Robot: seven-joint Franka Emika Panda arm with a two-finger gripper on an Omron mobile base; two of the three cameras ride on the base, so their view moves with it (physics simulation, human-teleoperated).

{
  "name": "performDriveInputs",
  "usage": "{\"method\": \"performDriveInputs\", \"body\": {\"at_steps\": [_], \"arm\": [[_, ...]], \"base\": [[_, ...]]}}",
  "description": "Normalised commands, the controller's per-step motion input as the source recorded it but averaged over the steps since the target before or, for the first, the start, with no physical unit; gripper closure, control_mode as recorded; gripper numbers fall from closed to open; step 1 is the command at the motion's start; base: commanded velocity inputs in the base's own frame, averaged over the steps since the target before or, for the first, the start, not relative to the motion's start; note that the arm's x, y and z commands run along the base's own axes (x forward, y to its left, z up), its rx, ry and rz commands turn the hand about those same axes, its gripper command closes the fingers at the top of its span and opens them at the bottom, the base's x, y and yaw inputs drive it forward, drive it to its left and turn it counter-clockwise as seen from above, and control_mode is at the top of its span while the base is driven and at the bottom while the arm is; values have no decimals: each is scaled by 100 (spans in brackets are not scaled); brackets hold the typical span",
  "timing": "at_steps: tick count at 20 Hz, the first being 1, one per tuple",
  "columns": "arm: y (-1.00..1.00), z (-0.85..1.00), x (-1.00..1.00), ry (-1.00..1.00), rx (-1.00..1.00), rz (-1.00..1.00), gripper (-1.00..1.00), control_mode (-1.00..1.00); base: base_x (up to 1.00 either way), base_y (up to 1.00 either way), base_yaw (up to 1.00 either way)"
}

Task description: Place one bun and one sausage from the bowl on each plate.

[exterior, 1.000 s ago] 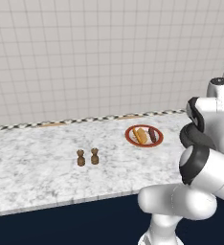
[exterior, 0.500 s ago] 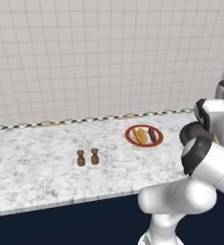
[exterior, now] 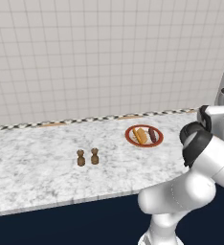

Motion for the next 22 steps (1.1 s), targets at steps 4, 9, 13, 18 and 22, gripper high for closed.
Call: {"method": "performDriveInputs", "body": {"at_steps": [4, 9, 13, 18, 22], "arm": [[0, -23, 0, 0, -4, 0, -100, -100], [0, -28, 0, 0, -9, 0, -100, -100], [0, -14, 0, 0, -5, 0, -100, -100], [0, -2, 1, 0, -2, 0, -100, -100], [-4, 0, 5, 0, -1, 0, -100, -100]], "base": [[0, 0, 0], [0, 0, 0], [0, 0, 0], [0, 0, 0], [0, 0, 0]]}}
